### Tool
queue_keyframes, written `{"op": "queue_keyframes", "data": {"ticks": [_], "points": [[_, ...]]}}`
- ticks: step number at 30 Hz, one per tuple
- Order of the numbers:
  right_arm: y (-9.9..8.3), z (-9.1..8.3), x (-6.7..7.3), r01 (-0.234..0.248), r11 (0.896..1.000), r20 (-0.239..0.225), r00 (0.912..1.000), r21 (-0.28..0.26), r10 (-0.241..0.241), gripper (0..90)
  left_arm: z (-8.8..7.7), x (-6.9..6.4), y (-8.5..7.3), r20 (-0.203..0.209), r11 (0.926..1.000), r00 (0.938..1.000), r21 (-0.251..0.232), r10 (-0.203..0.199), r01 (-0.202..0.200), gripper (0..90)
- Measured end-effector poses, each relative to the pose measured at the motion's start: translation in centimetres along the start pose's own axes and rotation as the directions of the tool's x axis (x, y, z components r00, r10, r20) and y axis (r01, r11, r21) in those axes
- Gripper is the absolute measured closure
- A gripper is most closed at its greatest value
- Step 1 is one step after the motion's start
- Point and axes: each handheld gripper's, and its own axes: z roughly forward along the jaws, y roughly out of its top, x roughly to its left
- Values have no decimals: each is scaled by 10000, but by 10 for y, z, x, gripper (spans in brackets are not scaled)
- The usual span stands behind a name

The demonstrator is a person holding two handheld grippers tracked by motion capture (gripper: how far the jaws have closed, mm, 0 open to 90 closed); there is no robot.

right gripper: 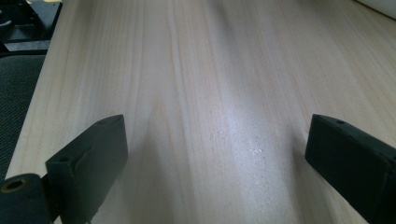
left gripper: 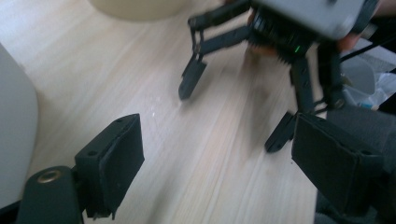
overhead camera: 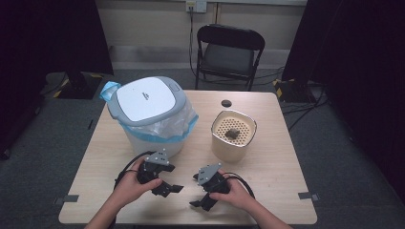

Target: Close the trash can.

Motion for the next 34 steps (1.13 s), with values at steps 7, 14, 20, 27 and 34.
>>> {"op": "queue_keyframes", "data": {"ticks": [7,14,20,27,34], "points": [[0,0,0,-22,10000,-12,10000,25,22,53,7,2,-14,-12,9999,10000,108,40,-40,163],[0,0,0,-23,10000,-5,10000,28,23,53,10,3,-24,4,9999,10000,160,5,-5,163],[0,0,0,-22,10000,-10,10000,27,23,53,11,5,-31,-24,9999,10000,87,-64,64,163],[0,0,0,-25,10000,-3,10000,28,25,52,11,6,-38,-12,10000,10000,71,16,-16,163],[0,0,0,-25,10000,-7,10000,29,25,52,14,7,-40,-86,9998,9999,113,142,-141,163]]}}
